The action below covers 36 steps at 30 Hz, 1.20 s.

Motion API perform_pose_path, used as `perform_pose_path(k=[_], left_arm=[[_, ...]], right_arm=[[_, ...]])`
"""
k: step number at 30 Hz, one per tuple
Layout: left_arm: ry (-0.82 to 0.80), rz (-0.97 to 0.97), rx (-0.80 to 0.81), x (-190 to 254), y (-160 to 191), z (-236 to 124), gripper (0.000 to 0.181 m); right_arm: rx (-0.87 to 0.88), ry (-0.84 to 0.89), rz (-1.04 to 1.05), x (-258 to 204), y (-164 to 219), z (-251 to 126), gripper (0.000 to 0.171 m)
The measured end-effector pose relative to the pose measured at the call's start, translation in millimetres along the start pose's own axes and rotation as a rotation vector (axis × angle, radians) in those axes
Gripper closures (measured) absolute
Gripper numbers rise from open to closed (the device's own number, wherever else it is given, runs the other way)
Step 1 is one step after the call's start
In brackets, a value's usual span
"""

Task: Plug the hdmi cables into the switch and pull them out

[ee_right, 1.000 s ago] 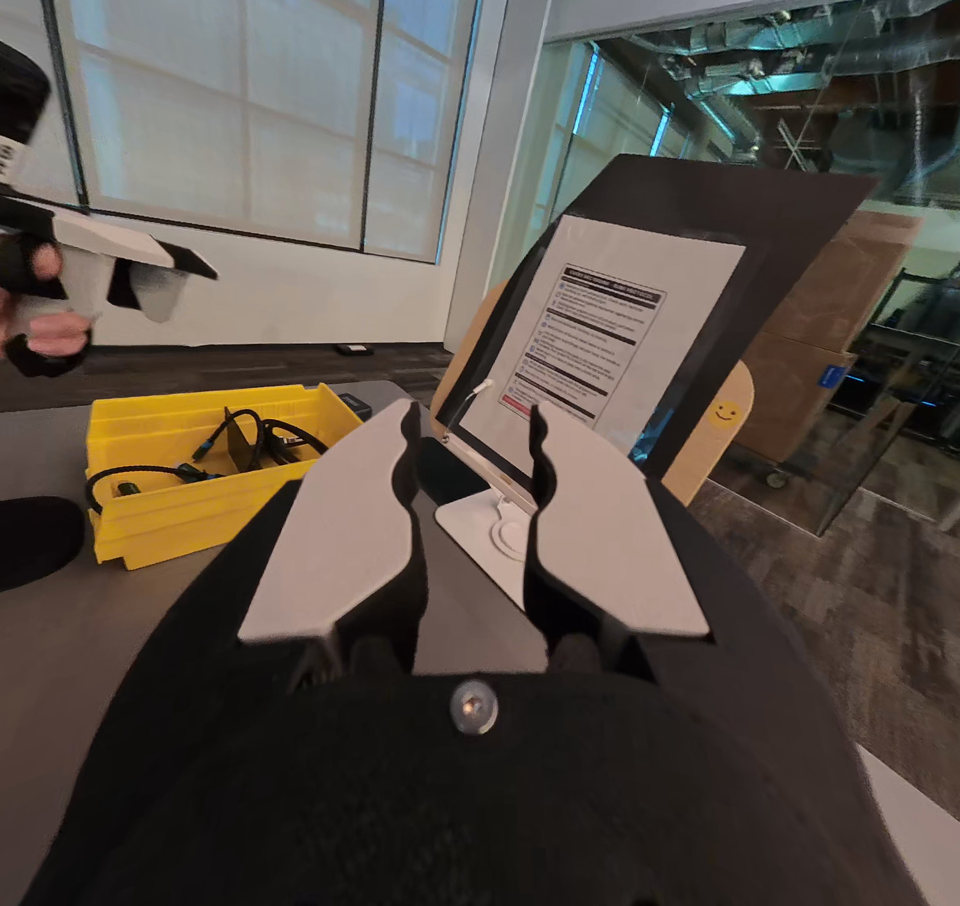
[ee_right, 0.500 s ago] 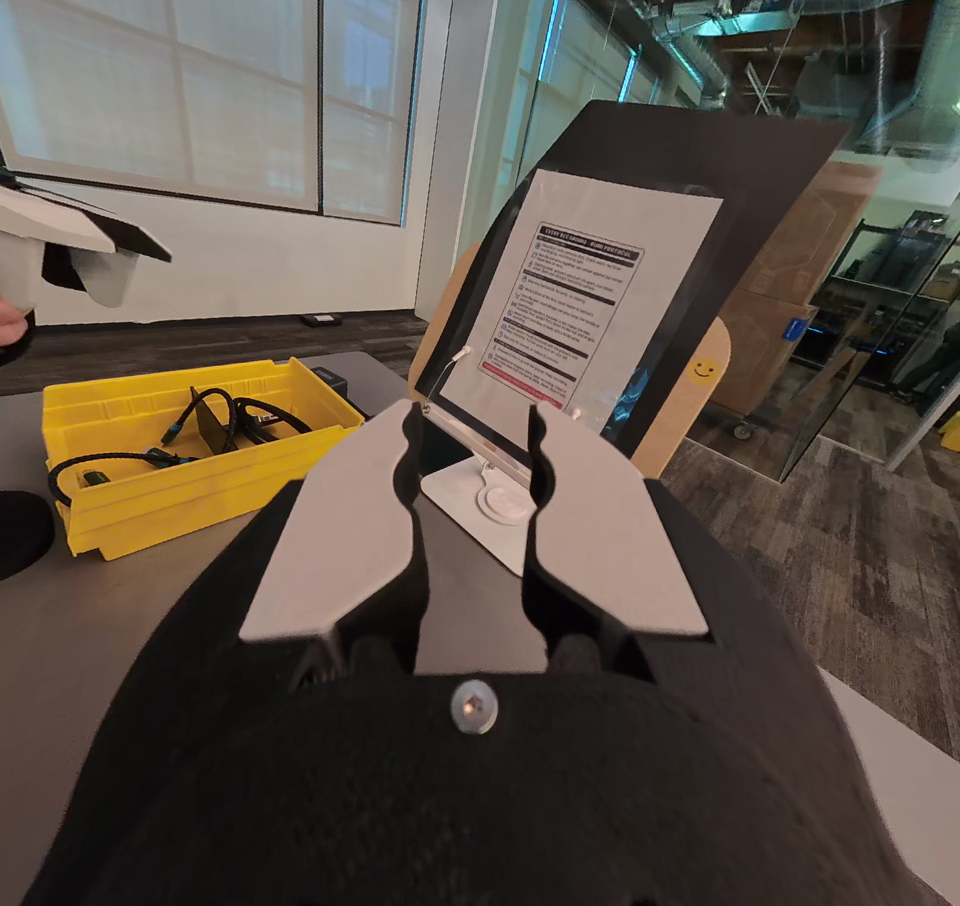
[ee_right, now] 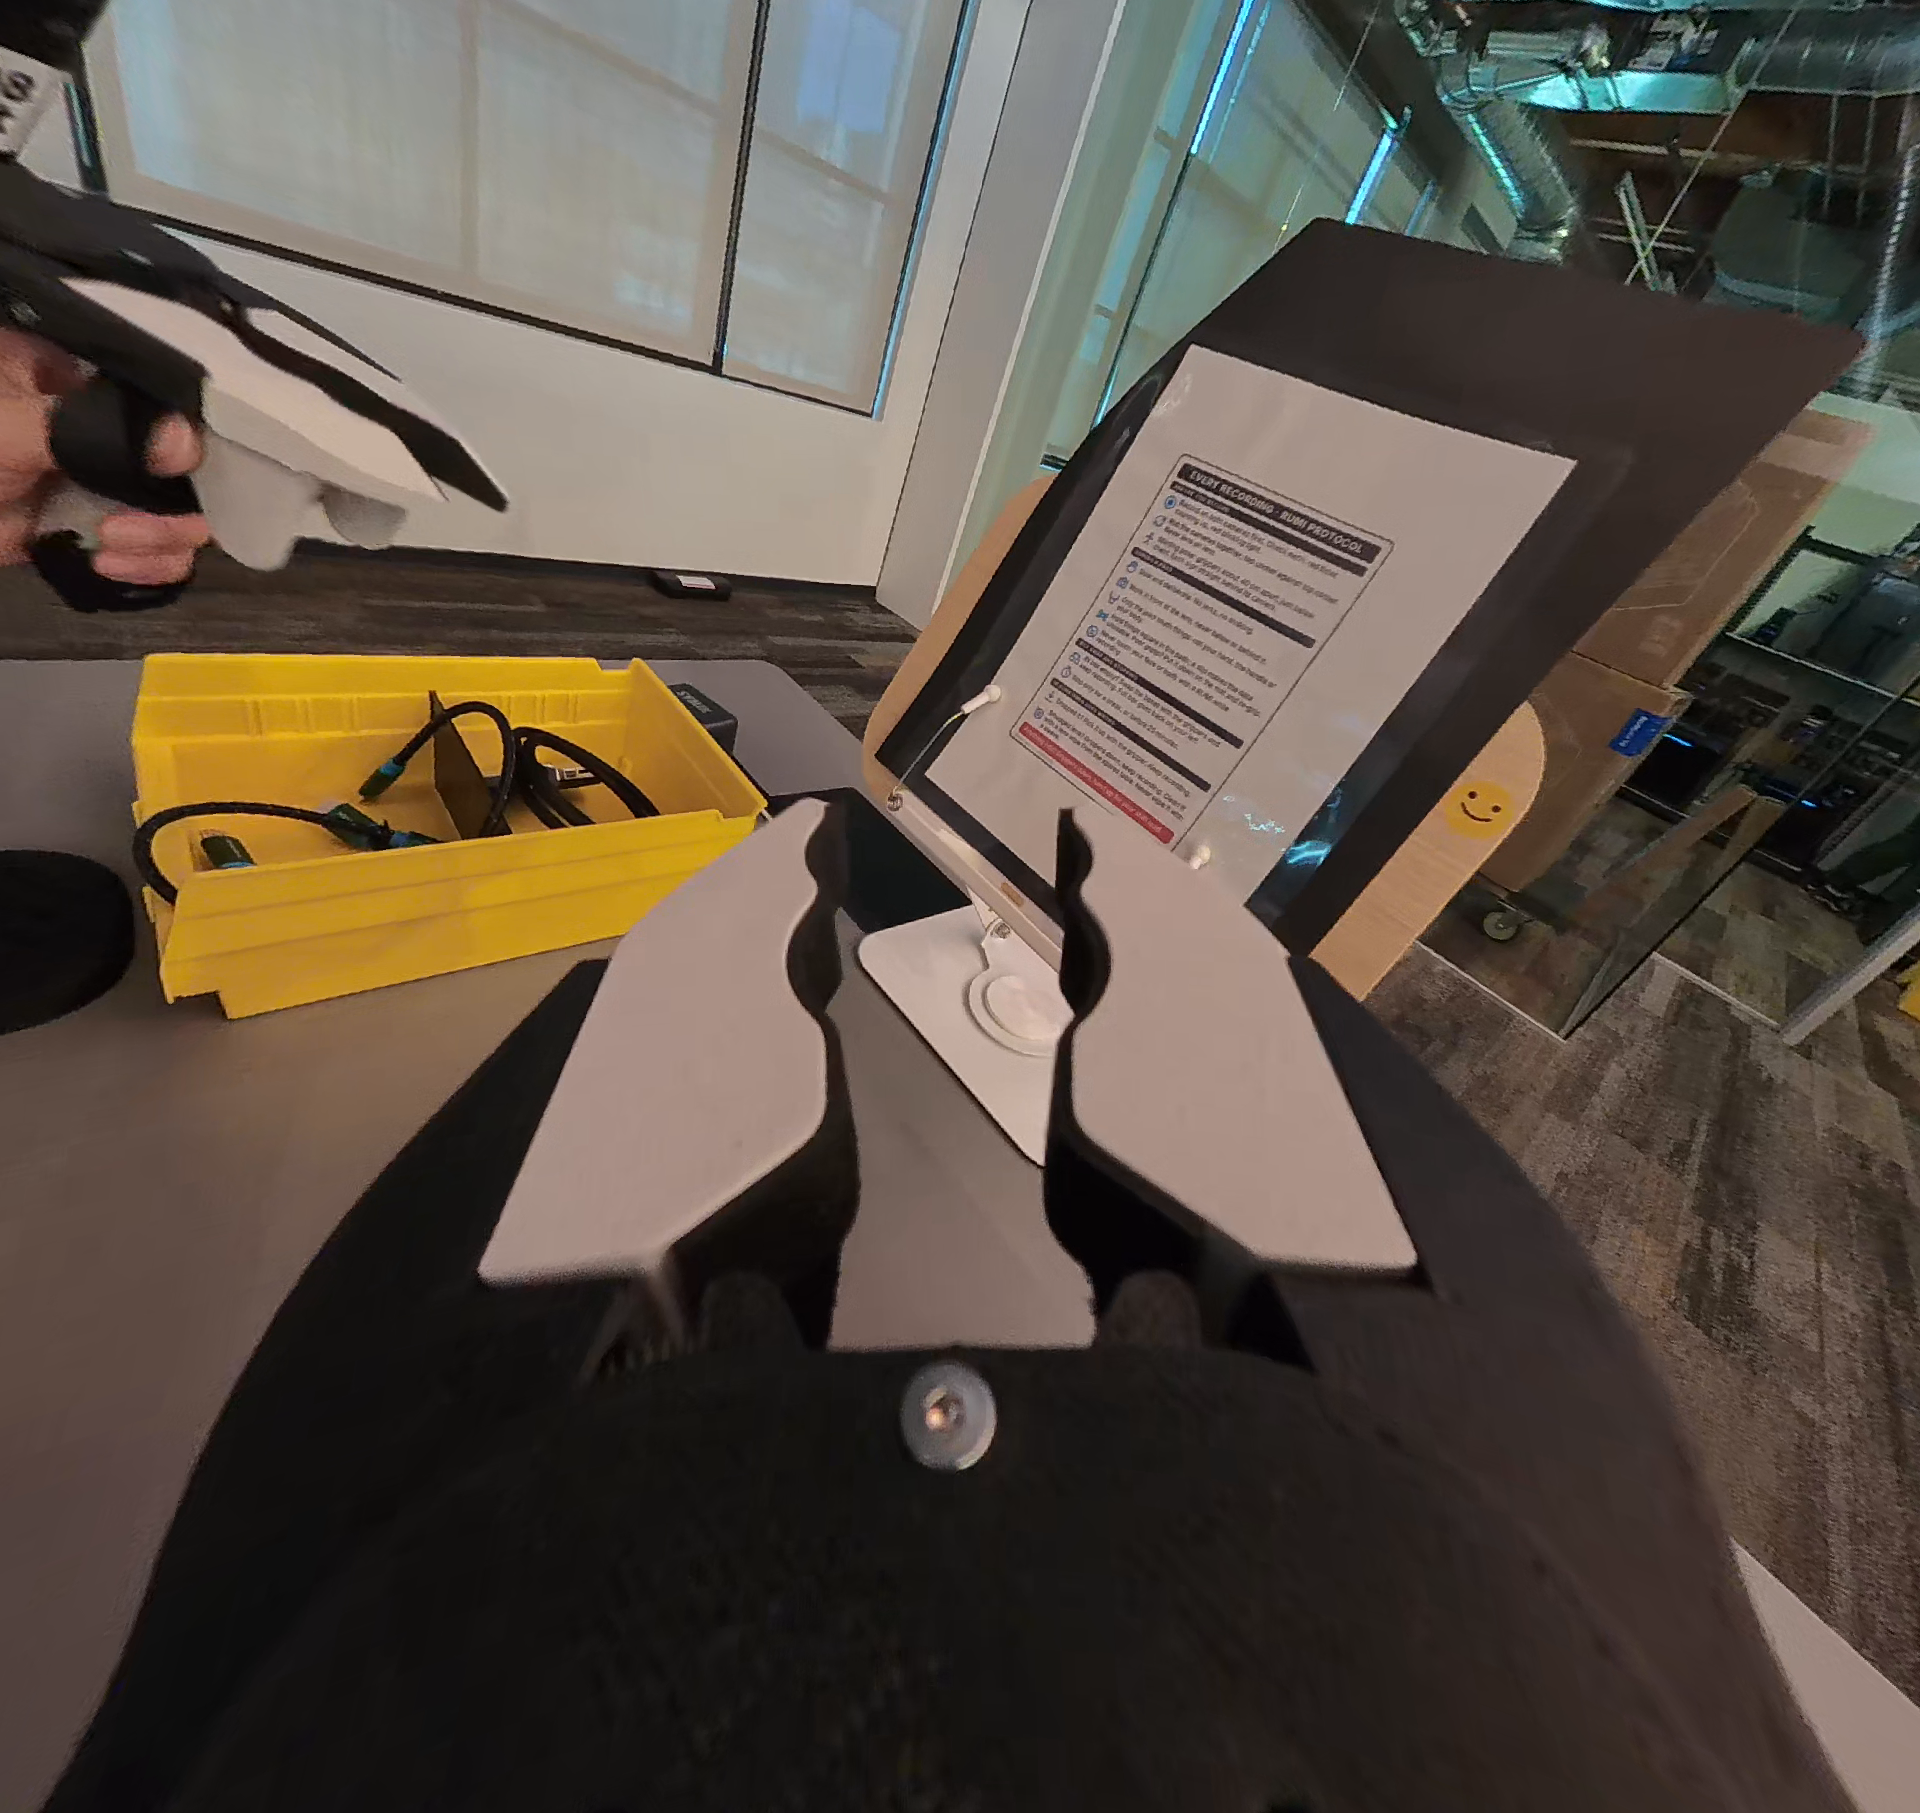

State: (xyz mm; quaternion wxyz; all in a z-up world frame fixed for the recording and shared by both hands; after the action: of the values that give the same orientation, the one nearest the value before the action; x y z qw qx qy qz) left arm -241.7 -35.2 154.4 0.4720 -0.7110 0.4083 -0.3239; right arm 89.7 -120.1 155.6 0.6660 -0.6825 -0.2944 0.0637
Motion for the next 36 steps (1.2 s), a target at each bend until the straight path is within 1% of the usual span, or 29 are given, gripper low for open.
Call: perform_pose_path(k=[4, 5, 9, 11, 13, 14, 16, 18, 21, 24, 26, 29, 31, 33, 35, 36], left_arm=[[-0.144, 0.081, -0.113, -17.7, 14.5, 20.7, 0.148], [-0.162, 0.111, -0.170, -25.1, 19.3, 28.7, 0.148], [-0.088, 0.182, -0.512, -66.1, 24.5, 59.6, 0.147], [-0.049, 0.194, -0.693, -84.5, 29.2, 66.3, 0.146], [-0.062, 0.241, -0.880, -99.1, 37.7, 69.4, 0.138], [-0.056, 0.280, -0.961, -102.8, 43.2, 70.5, 0.133], [-0.070, 0.372, -1.074, -108.6, 52.9, 74.1, 0.131], [-0.080, 0.422, -1.145, -113.6, 60.7, 81.1, 0.129], [-0.057, 0.404, -1.260, -119.3, 73.2, 95.2, 0.129], [-0.088, 0.430, -1.411, -129.3, 84.9, 102.5, 0.130], [-0.082, 0.446, -1.478, -132.9, 92.4, 105.3, 0.128], [-0.028, 0.413, -1.514, -133.4, 104.0, 109.9, 0.130], [-0.052, 0.430, -1.555, -136.9, 111.2, 111.2, 0.135], [-0.038, 0.425, -1.555, -135.6, 113.4, 112.5, 0.140], [-0.021, 0.418, -1.563, -133.3, 114.7, 112.6, 0.151], [-0.020, 0.416, -1.564, -132.4, 115.2, 112.4, 0.152]], right_arm=[[0.013, -0.015, -0.004, 3.8, -1.8, -7.4, 0.132], [0.014, -0.012, -0.007, 5.7, -2.0, -10.7, 0.132], [0.058, -0.008, 0.024, 16.0, -3.1, -27.0, 0.132], [0.083, -0.010, 0.053, 21.7, -3.8, -36.4, 0.132], [0.098, -0.013, 0.077, 25.9, -4.4, -45.9, 0.132], [0.102, -0.014, 0.085, 27.2, -4.9, -50.7, 0.132], [0.131, -0.001, 0.089, 28.5, -7.4, -60.6, 0.132], [0.157, 0.003, 0.077, 28.3, -10.2, -69.9, 0.132], [0.178, 0.005, 0.072, 29.6, -12.4, -78.8, 0.132], [0.188, -0.002, 0.083, 30.1, -12.7, -81.3, 0.132], [0.183, 0.000, 0.077, 29.2, -12.7, -80.9, 0.132], [0.169, 0.009, 0.066, 28.8, -12.8, -77.7, 0.132], [0.164, -0.003, 0.065, 28.1, -12.9, -73.6, 0.132], [0.163, -0.017, 0.063, 26.7, -13.4, -68.6, 0.132], [0.154, -0.022, 0.050, 25.1, -13.6, -63.3, 0.132], [0.150, -0.016, 0.039, 24.8, -13.7, -61.5, 0.132]])
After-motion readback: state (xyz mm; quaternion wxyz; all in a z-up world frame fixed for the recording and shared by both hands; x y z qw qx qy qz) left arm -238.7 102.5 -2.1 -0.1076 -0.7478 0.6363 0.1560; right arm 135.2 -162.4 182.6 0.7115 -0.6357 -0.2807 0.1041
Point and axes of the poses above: each gripper's, where its closed fingertips meet, z out along the fingers, y out of its underside, x = y × z across the jaws, the point moved 9 cm from there along -z, back along the fingers, and after that the axes turned 8 degrees about -x, right-handed, at the moved point
